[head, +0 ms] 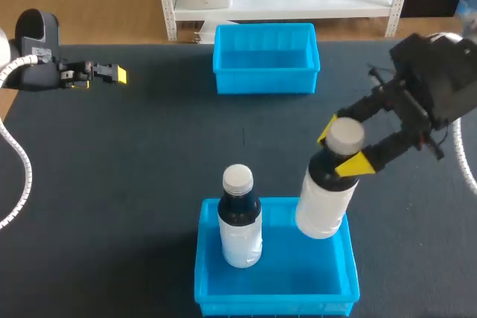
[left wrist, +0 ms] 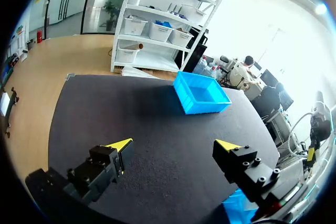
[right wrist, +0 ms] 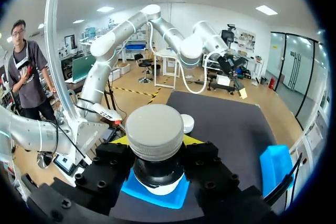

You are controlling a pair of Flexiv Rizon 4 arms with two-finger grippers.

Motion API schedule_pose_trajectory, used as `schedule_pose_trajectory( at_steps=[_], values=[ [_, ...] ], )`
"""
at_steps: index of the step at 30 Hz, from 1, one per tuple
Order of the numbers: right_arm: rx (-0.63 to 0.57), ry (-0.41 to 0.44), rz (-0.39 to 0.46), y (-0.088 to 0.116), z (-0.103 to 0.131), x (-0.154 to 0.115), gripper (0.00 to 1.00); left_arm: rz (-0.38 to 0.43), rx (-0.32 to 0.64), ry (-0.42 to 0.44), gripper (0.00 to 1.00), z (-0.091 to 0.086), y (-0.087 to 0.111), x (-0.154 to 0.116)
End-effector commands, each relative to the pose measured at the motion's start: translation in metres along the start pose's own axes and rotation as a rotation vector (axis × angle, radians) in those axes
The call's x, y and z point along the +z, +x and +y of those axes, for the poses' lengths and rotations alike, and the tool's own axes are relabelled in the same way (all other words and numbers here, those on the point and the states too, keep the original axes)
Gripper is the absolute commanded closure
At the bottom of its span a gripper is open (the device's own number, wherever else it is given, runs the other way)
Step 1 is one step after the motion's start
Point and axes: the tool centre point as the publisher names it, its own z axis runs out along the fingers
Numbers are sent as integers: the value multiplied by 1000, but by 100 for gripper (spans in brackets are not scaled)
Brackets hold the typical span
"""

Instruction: Pick up the bottle, and place it in the far bin if it is heavy, or in the near bin if it is light.

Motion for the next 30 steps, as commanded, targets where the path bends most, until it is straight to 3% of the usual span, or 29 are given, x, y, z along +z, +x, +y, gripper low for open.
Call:
schedule_pose_trajectory(
  at_steps=[1, 9, 30],
  values=[
    [-30, -68, -13, 3, -11, 11, 100, 0, 0, 0, 0, 0, 0, 0],
    [-92, -133, 21, 16, -11, 35, 100, 0, 0, 0, 0, 0, 0, 0],
    [-105, -251, 71, 65, -15, 57, 100, 0, 0, 0, 0, 0, 0, 0]
  ],
)
